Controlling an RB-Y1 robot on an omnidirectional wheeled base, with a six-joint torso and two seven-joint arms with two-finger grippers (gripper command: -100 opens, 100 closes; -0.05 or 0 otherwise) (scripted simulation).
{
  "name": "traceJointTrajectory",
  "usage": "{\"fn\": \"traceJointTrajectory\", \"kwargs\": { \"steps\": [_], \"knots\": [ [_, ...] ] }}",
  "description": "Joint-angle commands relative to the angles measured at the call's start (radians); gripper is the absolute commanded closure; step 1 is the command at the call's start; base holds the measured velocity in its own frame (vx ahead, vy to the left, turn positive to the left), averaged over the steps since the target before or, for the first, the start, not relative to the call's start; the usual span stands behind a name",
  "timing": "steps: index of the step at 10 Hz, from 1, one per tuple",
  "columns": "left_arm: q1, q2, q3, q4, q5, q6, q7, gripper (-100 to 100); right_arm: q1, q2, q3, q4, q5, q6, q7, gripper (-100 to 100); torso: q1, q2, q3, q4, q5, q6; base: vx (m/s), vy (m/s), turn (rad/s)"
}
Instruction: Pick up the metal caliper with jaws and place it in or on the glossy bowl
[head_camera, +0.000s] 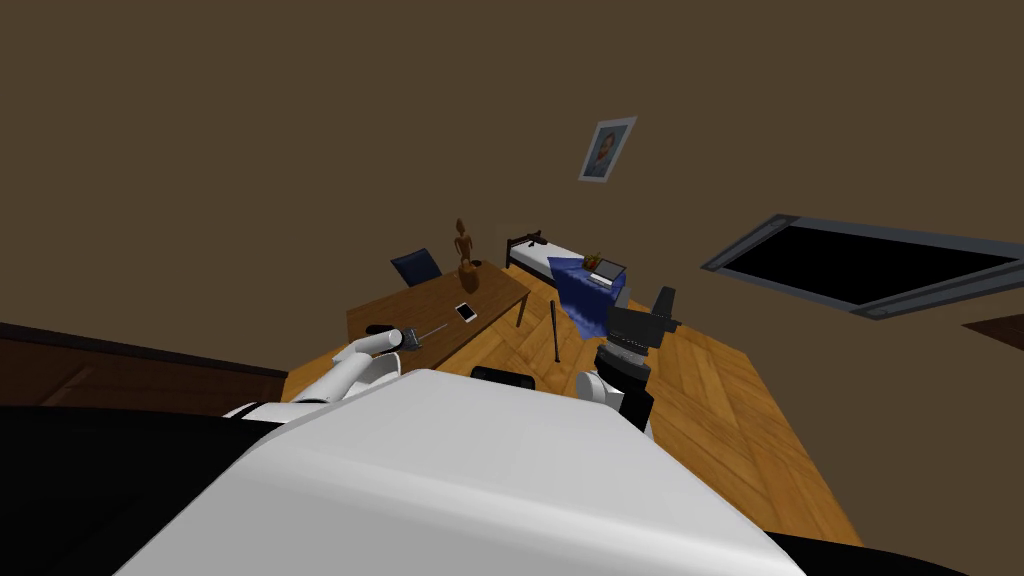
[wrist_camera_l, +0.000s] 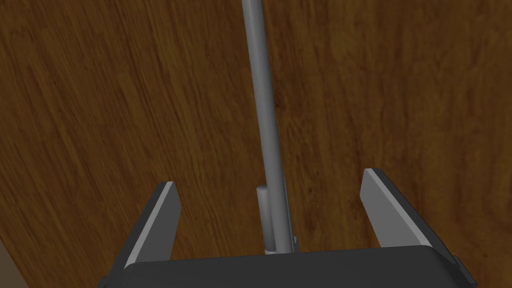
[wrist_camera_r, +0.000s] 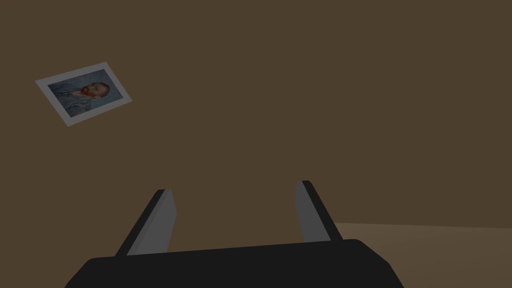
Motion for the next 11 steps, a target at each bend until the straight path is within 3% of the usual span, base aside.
{"fn": "traceJointTrajectory", "kwargs": {
  "steps": [1,2,3,4,5,9,10,11],
  "knots": [
    [0.0,0.0,0.0,0.0,0.0,0.0,0.0,0,0.0,0.0,0.0,0.0,0.0,0.0,0.0,0,0.0,0.0,0.0,0.0,0.0,0.0,0.0,0.0,0.0],
    [-0.01,-0.028,-0.002,0.03,-0.019,-0.03,-0.006,-100,0.0,0.0,0.0,0.0,0.0,0.0,0.0,0,-0.001,0.0,0.0,0.0,0.0,0.0,0.029,0.042,-0.01],
    [-0.015,-0.045,-0.003,0.048,-0.031,-0.047,-0.009,-100,0.0,0.0,0.0,0.0,0.0,0.0,0.0,0,0.001,-0.002,-0.001,0.0,0.0,0.0,0.05,0.079,-0.024],
    [-0.011,-0.033,-0.002,0.039,-0.017,-0.035,-0.011,-100,0.0,0.0,0.0,0.0,0.0,0.0,0.0,0,0.004,-0.003,-0.002,-0.001,0.001,0.0,0.022,0.038,-0.01],
    [-0.011,-0.034,-0.002,0.041,-0.018,-0.039,-0.013,100,0.0,0.0,0.0,0.0,0.0,0.0,0.0,0,0.002,-0.002,-0.001,0.0,0.0,0.0,0.004,0.007,0.0],
    [-0.011,-0.034,-0.002,0.04,-0.018,-0.038,-0.013,100,0.0,0.0,0.0,0.0,0.0,0.0,0.0,0,0.0,0.0,0.0,0.0,0.0,0.0,0.0,0.0,0.0],
    [-0.011,-0.034,-0.002,0.04,-0.018,-0.038,-0.013,0,0.0,0.0,0.0,0.0,0.0,0.0,0.0,0,0.0,0.0,0.0,0.0,0.0,0.0,0.0,0.0,0.0],
    [-0.004,-0.011,-0.001,0.012,-0.008,-0.012,-0.002,100,0.0,0.0,0.0,0.0,0.0,0.0,0.0,0,0.0,0.0,0.0,0.0,0.0,0.0,-0.027,-0.05,0.017]
  ]
}}
